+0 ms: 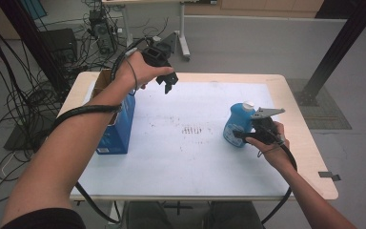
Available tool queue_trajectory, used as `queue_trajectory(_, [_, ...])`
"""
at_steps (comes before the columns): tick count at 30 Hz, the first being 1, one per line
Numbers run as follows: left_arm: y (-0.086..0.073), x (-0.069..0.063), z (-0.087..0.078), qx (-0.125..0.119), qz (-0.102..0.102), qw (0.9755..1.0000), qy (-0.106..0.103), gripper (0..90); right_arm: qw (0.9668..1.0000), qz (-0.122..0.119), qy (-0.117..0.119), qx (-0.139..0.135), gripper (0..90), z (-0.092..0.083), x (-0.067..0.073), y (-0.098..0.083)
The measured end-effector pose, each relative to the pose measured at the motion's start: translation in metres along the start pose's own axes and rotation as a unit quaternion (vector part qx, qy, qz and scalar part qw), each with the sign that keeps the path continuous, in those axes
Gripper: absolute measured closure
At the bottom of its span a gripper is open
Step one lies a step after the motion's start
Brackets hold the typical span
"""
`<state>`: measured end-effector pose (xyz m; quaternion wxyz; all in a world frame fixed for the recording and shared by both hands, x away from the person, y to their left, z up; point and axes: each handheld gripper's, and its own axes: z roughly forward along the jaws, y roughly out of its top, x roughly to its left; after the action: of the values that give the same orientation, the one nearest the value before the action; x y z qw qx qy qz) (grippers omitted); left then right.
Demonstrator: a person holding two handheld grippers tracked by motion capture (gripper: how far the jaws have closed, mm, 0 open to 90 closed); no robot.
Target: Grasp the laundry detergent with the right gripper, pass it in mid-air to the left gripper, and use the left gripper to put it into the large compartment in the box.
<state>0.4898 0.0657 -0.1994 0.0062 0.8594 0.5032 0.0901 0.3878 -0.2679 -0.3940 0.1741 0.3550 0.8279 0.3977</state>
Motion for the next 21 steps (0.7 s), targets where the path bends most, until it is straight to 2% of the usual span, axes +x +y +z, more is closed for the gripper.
queue_trajectory(6, [-0.002, 0.004, 0.001, -0.001, -0.001, 1.0000, -0.004, 5.9, 1.0000, 0.001, -0.001, 0.002, 44.2, 0.000, 0.000, 0.000])
queue_trajectory(12, [-0.004, 0.008, -0.001, -0.006, 0.013, 0.9998, -0.013, 5.7, 0.9999, 0.004, 0.004, 0.014, 43.9, 0.000, -0.002, 0.005])
queue_trajectory(14, [-0.006, 0.008, -0.002, -0.010, 0.022, 0.9996, -0.018, 5.7, 0.9995, 0.012, 0.010, 0.028, 43.9, 0.001, -0.004, 0.010])
queue_trajectory(16, [-0.007, 0.008, -0.003, -0.012, 0.032, 0.9992, -0.019, 5.6, 0.9982, 0.020, 0.019, 0.054, 43.9, 0.002, -0.007, 0.021])
queue_trajectory(21, [-0.009, 0.008, -0.009, -0.020, 0.074, 0.9969, -0.017, 5.6, 0.9957, 0.013, 0.046, 0.079, 43.9, 0.006, -0.007, 0.042])
